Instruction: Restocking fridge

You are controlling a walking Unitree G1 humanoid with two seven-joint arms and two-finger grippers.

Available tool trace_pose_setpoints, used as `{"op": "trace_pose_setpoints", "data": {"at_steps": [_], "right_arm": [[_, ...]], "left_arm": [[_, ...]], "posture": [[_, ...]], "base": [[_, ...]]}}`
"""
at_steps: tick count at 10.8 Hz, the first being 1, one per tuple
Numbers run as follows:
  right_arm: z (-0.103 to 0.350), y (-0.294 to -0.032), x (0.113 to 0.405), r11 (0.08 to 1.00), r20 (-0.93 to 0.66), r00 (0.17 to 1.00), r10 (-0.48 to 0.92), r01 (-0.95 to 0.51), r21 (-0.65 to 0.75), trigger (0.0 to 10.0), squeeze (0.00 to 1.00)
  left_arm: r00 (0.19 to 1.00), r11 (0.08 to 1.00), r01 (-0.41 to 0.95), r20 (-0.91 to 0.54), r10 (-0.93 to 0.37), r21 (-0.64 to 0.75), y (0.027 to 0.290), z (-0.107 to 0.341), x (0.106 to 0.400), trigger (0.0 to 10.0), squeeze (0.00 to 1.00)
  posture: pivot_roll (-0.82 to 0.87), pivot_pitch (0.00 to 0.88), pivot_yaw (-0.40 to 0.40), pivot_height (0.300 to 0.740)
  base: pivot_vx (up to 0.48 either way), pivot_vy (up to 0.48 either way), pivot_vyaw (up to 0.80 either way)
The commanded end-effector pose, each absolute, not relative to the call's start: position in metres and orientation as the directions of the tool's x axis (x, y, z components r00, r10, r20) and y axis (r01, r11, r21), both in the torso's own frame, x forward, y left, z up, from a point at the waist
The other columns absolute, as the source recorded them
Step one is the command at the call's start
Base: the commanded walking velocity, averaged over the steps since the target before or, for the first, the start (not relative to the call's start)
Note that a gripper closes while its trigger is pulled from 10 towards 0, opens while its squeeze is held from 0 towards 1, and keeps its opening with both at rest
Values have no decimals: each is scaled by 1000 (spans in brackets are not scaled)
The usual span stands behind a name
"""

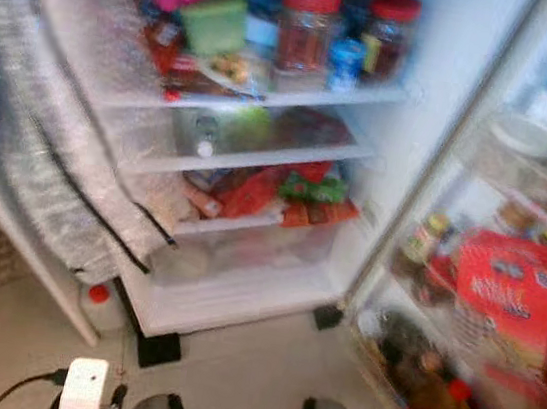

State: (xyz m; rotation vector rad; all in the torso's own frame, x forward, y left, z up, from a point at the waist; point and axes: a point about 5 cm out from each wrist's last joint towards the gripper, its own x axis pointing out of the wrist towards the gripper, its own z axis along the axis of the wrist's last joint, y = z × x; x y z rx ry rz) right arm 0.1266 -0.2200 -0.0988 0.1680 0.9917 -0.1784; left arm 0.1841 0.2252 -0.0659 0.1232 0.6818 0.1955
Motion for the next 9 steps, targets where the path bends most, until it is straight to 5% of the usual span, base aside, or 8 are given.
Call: {"op": "trace_pose_setpoints", "data": {"at_steps": [1,9], "right_arm": [[-102,-193,131,972,-842,540,22,184,143,10000,0],[-103,-194,127,962,-845,535,8,226,152,10000,0]], "left_arm": [[755,973,-145,-616,225,178,225,-67,181,10000,0],[764,977,-130,-611,207,169,223,-66,185,10000,0]], "posture": [[-39,46,46,602],[-43,16,56,602]], "base": [[0,289,0],[0,288,0]]}}
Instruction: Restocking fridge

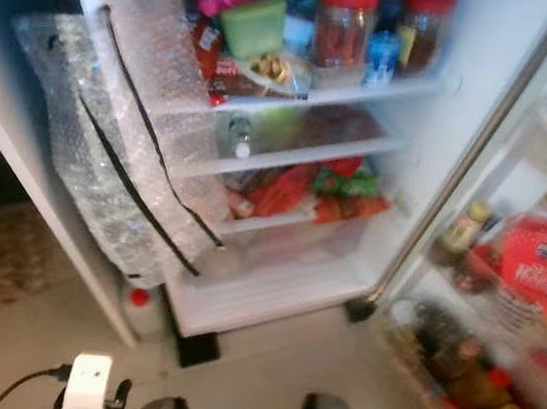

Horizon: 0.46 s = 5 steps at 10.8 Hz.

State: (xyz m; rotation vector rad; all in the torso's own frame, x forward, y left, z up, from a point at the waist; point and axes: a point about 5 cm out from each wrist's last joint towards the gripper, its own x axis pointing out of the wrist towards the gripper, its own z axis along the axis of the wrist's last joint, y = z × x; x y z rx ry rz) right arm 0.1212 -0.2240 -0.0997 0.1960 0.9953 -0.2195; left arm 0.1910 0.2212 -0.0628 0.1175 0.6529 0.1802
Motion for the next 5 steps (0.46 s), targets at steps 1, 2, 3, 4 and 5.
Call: {"op": "trace_pose_setpoints", "data": {"at_steps": [1,2,3,4,5], "right_arm": [[-103,-194,126,962,-845,535,8,227,153,10000,0],[-104,-193,126,961,-845,534,8,229,154,10000,0],[-104,-193,126,961,-845,534,9,230,156,10000,0],[-104,-194,125,960,-846,534,8,232,156,10000,0],[-104,-195,124,960,-847,531,5,233,152,10000,0]], "left_arm": [[765,977,-129,-611,206,168,223,-66,185,10000,0],[763,978,-125,-614,201,165,224,-66,185,10000,0],[763,980,-119,-617,195,162,223,-66,185,10000,0],[764,981,-117,-617,190,157,222,-66,186,10000,0],[765,983,-113,-619,180,147,220,-67,186,10000,0]], "posture": [[-43,16,56,602],[-45,5,60,602],[-47,2,60,602],[-48,0,56,602],[-47,0,53,602]], "base": [[0,289,0],[0,281,0],[0,281,0],[0,285,0],[0,285,0]]}}
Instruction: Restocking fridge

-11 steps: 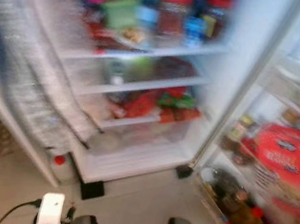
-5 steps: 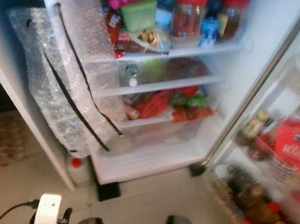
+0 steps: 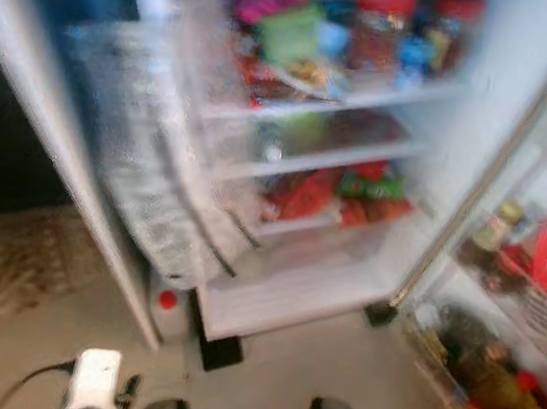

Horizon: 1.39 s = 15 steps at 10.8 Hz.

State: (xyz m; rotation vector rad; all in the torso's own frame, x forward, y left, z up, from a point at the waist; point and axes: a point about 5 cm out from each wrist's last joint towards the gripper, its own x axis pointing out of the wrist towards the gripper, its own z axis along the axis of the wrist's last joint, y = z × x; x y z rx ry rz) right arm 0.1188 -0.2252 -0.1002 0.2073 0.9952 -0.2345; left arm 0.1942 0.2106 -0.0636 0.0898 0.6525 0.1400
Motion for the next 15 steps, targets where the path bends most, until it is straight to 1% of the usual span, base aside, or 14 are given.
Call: {"op": "trace_pose_setpoints", "data": {"at_steps": [1,13,15], "right_arm": [[-104,-196,123,961,-848,529,3,232,148,10000,0],[-104,-196,124,961,-849,528,5,231,149,10000,0],[-104,-197,123,962,-849,528,4,229,147,10000,0]], "left_arm": [[765,984,-110,-620,174,140,218,-67,186,10000,0],[759,983,-131,-624,184,131,224,-68,182,10000,0],[758,983,-126,-625,183,135,224,-68,181,10000,0]], "posture": [[-47,0,50,602],[-41,35,48,602],[-42,44,49,602]], "base": [[0,281,0],[0,287,0],[0,127,0]]}}
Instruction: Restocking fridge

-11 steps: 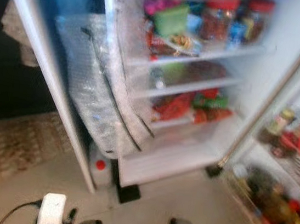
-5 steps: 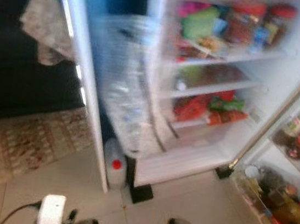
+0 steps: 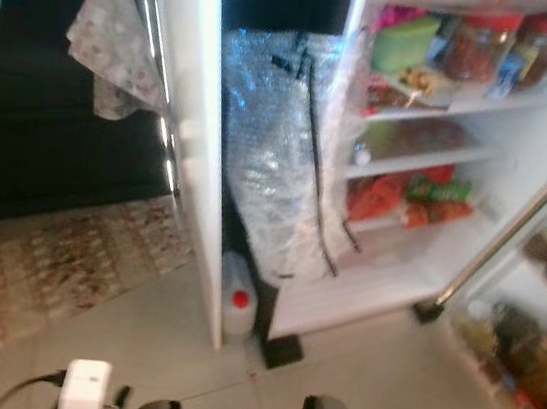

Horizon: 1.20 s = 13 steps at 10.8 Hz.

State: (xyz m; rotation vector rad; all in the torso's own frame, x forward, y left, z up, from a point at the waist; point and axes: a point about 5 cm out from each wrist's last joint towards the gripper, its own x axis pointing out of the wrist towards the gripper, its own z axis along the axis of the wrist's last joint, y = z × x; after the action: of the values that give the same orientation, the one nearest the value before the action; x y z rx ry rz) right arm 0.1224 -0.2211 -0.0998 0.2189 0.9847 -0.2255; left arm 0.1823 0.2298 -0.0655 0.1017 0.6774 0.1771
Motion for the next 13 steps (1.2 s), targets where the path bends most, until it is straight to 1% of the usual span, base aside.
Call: {"op": "trace_pose_setpoints", "data": {"at_steps": [1,2,3,10,13], "right_arm": [[-104,-197,123,960,-848,530,3,235,151,10000,0],[-104,-197,124,960,-847,532,1,236,149,10000,0],[-104,-197,124,962,-846,534,0,231,145,10000,0],[-104,-198,124,965,-849,529,-2,224,137,10000,0],[-103,-198,124,966,-849,529,-3,220,133,10000,0]], "left_arm": [[758,983,-122,-626,180,135,223,-68,181,10000,0],[761,984,-119,-625,176,132,222,-68,182,10000,0],[763,985,-116,-623,171,128,220,-68,182,10000,0],[758,987,-112,-632,161,117,216,-70,182,10000,0],[760,987,-110,-631,157,113,214,-69,183,10000,0]], "posture": [[-42,49,49,602],[-41,52,48,606],[-41,54,47,621],[-39,41,44,740],[-41,34,44,740]], "base": [[0,0,0],[0,0,0],[0,0,0],[0,0,0],[0,0,0]]}}
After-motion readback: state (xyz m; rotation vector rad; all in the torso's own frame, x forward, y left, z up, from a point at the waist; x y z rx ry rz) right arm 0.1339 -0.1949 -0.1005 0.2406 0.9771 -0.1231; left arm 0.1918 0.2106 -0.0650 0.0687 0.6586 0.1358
